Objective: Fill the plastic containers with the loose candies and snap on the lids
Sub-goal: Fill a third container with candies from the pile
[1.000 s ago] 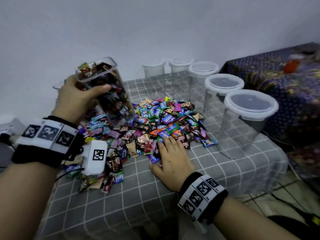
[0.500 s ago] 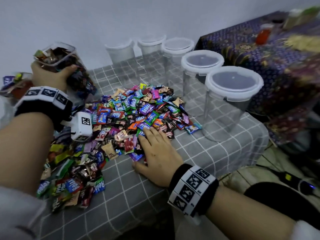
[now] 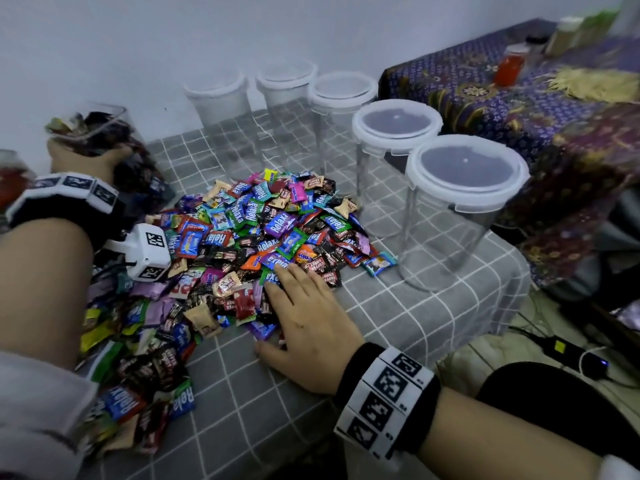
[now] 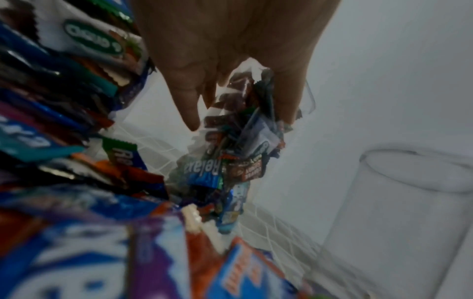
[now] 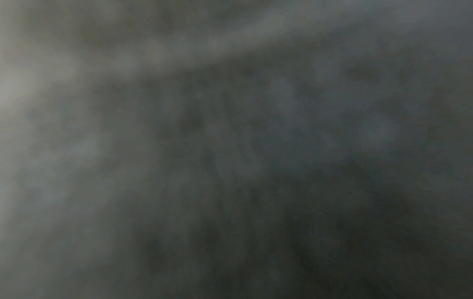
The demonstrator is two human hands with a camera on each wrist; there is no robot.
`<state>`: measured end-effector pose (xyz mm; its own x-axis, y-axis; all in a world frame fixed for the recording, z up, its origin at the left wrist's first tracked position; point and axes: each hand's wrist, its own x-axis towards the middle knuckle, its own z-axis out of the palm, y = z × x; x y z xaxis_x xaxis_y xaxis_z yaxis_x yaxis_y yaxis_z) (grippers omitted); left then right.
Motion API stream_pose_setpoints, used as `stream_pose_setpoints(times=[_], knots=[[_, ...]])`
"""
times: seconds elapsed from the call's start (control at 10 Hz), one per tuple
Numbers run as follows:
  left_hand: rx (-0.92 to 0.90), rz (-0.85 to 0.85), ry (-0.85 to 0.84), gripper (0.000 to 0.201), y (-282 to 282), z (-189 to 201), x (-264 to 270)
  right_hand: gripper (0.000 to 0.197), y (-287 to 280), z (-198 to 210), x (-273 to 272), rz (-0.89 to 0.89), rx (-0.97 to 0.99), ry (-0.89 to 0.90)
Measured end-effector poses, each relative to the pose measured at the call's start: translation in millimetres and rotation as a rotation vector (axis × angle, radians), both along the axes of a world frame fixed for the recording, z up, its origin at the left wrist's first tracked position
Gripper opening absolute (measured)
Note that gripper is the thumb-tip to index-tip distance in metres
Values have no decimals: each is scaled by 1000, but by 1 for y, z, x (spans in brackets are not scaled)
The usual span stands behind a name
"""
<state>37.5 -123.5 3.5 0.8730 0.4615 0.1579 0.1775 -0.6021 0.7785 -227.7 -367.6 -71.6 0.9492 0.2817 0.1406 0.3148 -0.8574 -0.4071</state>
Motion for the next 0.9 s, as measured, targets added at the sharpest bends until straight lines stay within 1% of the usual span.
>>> stream_pose_setpoints(times=[0.1,0.2,0.3,0.4,0.5,0.6,0.7,0.8,0.9], knots=[[-85,79,-225,117,13,-10,25,72,1,-2,0,-2,-4,-3],[-50,78,-359,125,2,-1,25,77,2,-6,1,-13,-37,-27],[165,-82,-434,110,-51,29,-3,79,2,-9,2,-19,-46,-41],[175,-295,-399,96,-89,43,-8,78,2,-12,3,-22,-39,-35],[149,-343,-253,89,-115,46,2,76,2,-15,3,-36,-55,-45],[142,-380,-154,92,-136,42,12,74,2,-17,4,-53,-61,-66],[178,-399,-69,87,-144,29,16,74,2,-18,4,-52,-75,-81],[114,-348,-96,70,-144,19,14,74,2,-19,4,-58,-81,-90],[97,-307,-141,66,-141,20,10,73,3,-19,5,-59,-74,-91]])
